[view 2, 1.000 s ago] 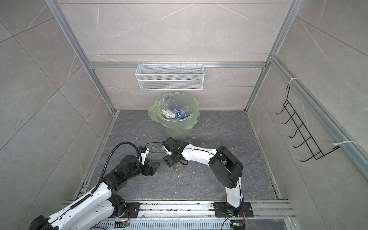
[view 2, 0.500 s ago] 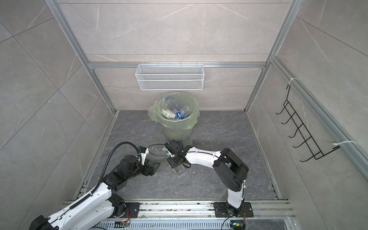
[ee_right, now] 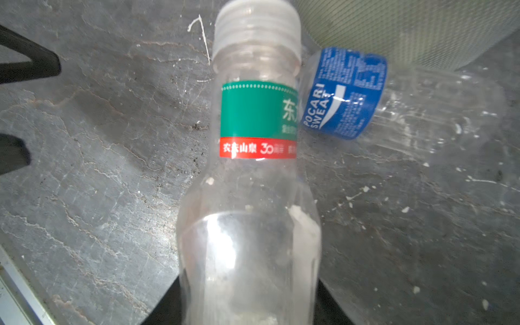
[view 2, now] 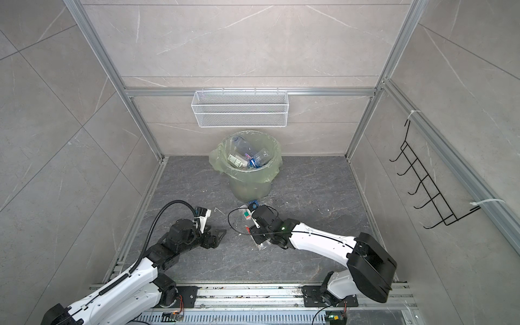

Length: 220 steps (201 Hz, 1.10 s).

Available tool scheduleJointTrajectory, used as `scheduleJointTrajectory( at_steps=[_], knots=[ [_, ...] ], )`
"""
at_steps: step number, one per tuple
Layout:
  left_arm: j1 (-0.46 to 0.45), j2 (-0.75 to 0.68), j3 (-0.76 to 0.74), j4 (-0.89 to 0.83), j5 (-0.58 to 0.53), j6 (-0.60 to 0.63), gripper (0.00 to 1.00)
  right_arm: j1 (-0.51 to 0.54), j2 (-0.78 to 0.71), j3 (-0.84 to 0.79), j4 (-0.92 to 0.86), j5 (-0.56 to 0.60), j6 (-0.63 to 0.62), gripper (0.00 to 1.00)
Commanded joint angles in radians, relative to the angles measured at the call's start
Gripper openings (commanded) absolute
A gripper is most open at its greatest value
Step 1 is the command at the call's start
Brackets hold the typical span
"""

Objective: Throw the plastic bottles in the bin
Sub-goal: 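Close the right gripper on the green-label bottle and lift it, then carry the green-label bottle over the bin with the right gripper and release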

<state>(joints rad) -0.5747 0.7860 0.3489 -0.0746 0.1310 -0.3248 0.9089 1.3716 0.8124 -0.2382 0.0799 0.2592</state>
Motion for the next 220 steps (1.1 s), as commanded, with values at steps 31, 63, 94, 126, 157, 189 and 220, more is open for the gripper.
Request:
scheduleJointTrajectory(
  at_steps=[31, 63, 94, 126, 157, 189, 220],
  knots=[
    [-0.003, 0.020, 0.012, 0.026, -0.011, 0.001, 0.90, 0.008, -0.229, -0.109, 0.018, 0.094, 0.069, 0.47],
    [-0.003, 0.033, 0.017, 0.026, -0.011, 0.003, 0.90, 0.010, -0.332, -0.116, -0.035, 0.136, 0.087, 0.47],
    [-0.004, 0.034, 0.016, 0.025, -0.011, 0.004, 0.90, 0.010, -0.396, -0.072, -0.096, 0.188, 0.095, 0.47],
    [-0.004, 0.033, 0.016, 0.025, -0.012, 0.005, 0.90, 0.007, -0.391, 0.059, -0.183, 0.253, 0.100, 0.47],
    [-0.003, 0.030, 0.015, 0.027, -0.012, 0.005, 0.90, 0.002, -0.301, 0.293, -0.277, 0.292, 0.063, 0.49],
    [-0.004, 0.017, 0.009, 0.028, -0.011, 0.004, 0.90, -0.105, -0.078, 0.663, -0.308, 0.222, 0.019, 0.47],
    [-0.003, 0.003, 0.004, 0.030, -0.009, 0.003, 0.90, -0.235, 0.380, 1.279, -0.445, 0.172, 0.010, 0.78]
  ],
)
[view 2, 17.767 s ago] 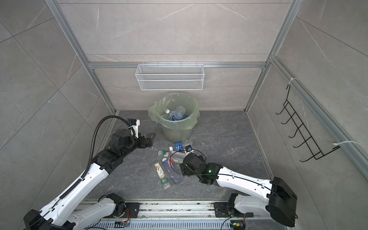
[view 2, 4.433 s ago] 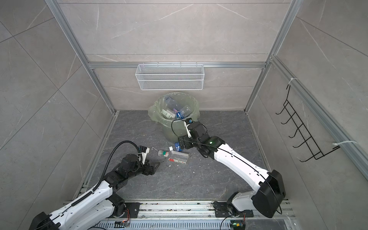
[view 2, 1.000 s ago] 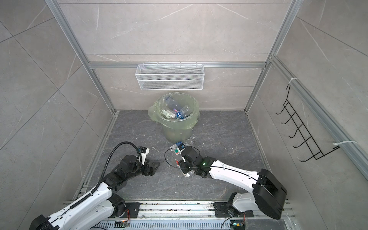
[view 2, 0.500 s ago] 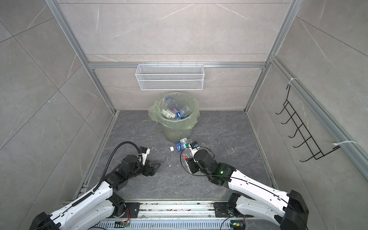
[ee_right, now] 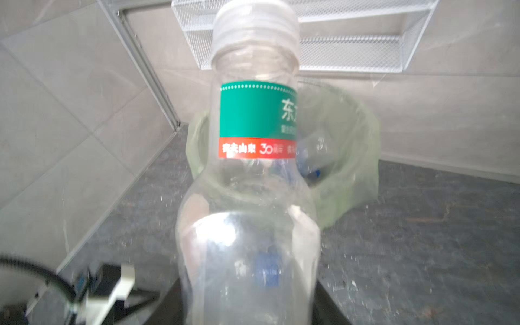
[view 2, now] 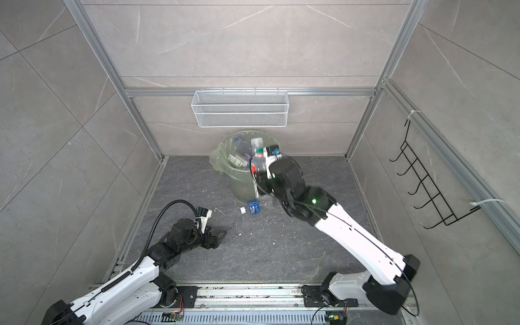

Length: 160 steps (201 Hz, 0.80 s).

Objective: Throw the plastic bottles in the bin
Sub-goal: 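Carry the green-label bottle over the bin with the right gripper and release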

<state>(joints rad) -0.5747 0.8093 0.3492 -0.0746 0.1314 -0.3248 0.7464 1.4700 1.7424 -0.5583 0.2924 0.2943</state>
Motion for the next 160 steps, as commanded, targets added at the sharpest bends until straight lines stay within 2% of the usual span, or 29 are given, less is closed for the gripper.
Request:
scheduleJointTrajectory(
  at_steps=[1, 10, 19, 30, 41, 53, 63, 73, 101, 160],
  knots=[
    [-0.003, -0.021, 0.003, 0.030, -0.010, 0.004, 0.90, -0.074, 0.296, 0.383, -0.142, -0.036, -0.025, 0.80],
    [-0.004, -0.025, 0.002, 0.026, -0.011, 0.003, 0.90, -0.093, 0.436, 0.639, -0.273, 0.014, -0.019, 0.93],
    [-0.003, -0.030, 0.001, 0.024, -0.011, 0.002, 0.90, -0.110, 0.554, 0.834, -0.388, 0.039, -0.009, 0.99],
    [-0.004, -0.043, -0.003, 0.022, -0.013, 0.001, 0.90, -0.118, 0.647, 1.026, -0.501, 0.064, 0.001, 0.99],
    [-0.004, -0.061, -0.009, 0.021, -0.019, 0.000, 0.90, -0.119, 0.690, 1.131, -0.561, 0.069, 0.006, 0.99],
    [-0.003, -0.076, -0.015, 0.022, -0.026, -0.002, 0.90, -0.119, 0.681, 1.141, -0.564, 0.053, 0.012, 0.99],
    [-0.003, -0.079, -0.019, 0.026, -0.027, -0.002, 0.90, -0.117, 0.643, 1.086, -0.528, 0.024, 0.009, 0.99],
    [-0.004, -0.070, -0.014, 0.028, -0.022, -0.002, 0.90, -0.116, 0.573, 0.963, -0.457, -0.006, -0.001, 0.99],
    [-0.003, -0.053, -0.009, 0.027, -0.018, 0.000, 0.90, -0.118, 0.302, 0.421, -0.140, -0.066, -0.015, 0.99],
    [-0.004, -0.040, -0.004, 0.028, -0.019, 0.000, 0.90, -0.117, 0.030, -0.042, -0.012, -0.045, -0.016, 0.99]
  ],
)
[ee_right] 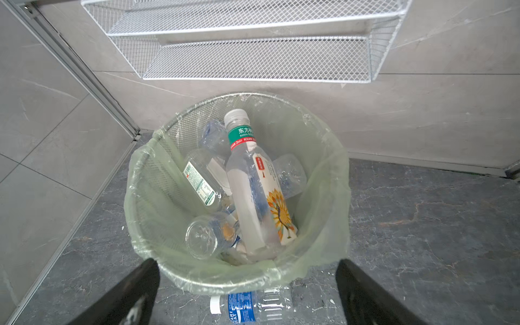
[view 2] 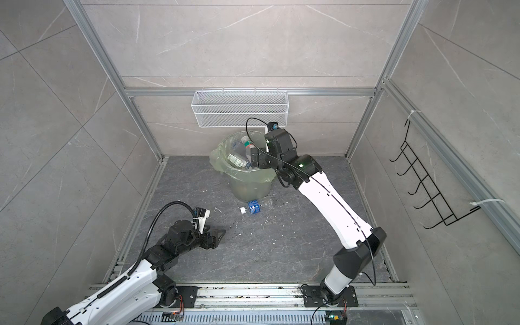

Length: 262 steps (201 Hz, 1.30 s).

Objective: Throw the plastic bottles in the bin
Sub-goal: 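Carry the green-label bottle over the bin with the right gripper and release, then withdraw the right gripper while moving the left gripper toward the blue Pocari bottle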

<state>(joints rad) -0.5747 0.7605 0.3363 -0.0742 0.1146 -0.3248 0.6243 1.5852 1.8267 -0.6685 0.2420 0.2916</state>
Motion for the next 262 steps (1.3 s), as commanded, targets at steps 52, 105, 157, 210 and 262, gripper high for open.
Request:
scheduleJointTrajectory(
  at_steps=[52, 105, 157, 210, 262],
  knots=[
    [-0.003, 0.041, 0.020, 0.028, -0.006, 0.001, 0.90, 0.005, -0.264, -0.433, 0.154, 0.011, -0.031, 1.00],
    [-0.004, 0.057, 0.027, 0.027, -0.005, 0.003, 0.90, 0.005, -0.346, -0.638, 0.161, -0.020, -0.019, 1.00],
    [-0.005, 0.115, 0.057, 0.017, -0.033, 0.010, 0.90, 0.005, -0.404, -0.813, 0.180, -0.034, 0.040, 1.00],
    [-0.118, 0.284, 0.176, 0.019, -0.193, 0.053, 0.91, 0.003, -0.522, -1.041, 0.213, 0.000, 0.125, 1.00],
    [-0.268, 0.595, 0.441, -0.010, -0.389, 0.201, 0.91, 0.001, -0.723, -1.226, 0.213, 0.049, 0.238, 1.00]
  ],
)
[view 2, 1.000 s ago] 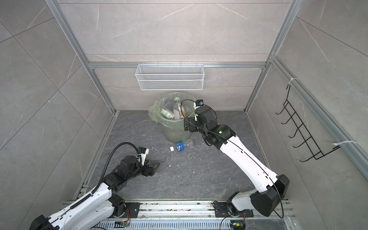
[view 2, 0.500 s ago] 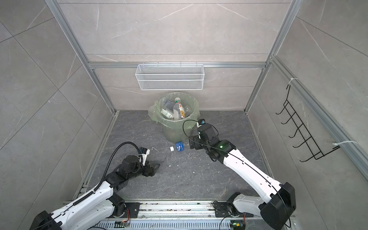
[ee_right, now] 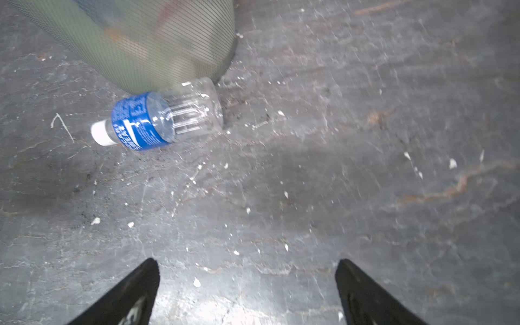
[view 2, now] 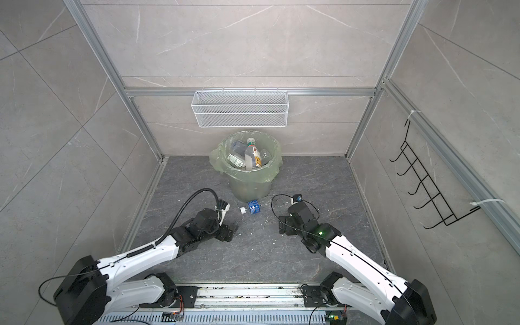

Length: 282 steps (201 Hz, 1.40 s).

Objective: Throw the plastic bottles in the bin
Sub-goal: 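Withdraw the right gripper while moving the left gripper toward the blue Pocari bottle, then lower the left gripper around the blue Pocari bottle beside the bin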

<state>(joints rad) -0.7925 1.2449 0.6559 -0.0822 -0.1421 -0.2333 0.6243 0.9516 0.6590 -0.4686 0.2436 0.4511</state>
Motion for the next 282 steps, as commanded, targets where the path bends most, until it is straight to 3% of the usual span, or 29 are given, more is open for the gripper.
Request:
scheduleJointTrajectory(
  at_steps=[1, 52, 109, 282],
  knots=[
    [-0.052, 0.119, 0.126, -0.003, -0.136, 0.113, 0.91, 0.000, -0.097, -0.062, 0.013, 0.049, 0.081, 1.00],
    [-0.092, 0.332, 0.345, -0.065, -0.183, 0.222, 0.86, -0.003, -0.329, -0.115, -0.097, 0.163, 0.092, 1.00],
    [-0.130, 0.510, 0.551, -0.164, -0.261, 0.358, 0.85, -0.003, -0.512, -0.194, -0.085, 0.183, 0.120, 1.00],
    [-0.125, 0.765, 0.767, -0.232, -0.235, 0.468, 0.84, -0.003, -0.505, -0.274, 0.002, 0.174, 0.131, 1.00]
  ],
)
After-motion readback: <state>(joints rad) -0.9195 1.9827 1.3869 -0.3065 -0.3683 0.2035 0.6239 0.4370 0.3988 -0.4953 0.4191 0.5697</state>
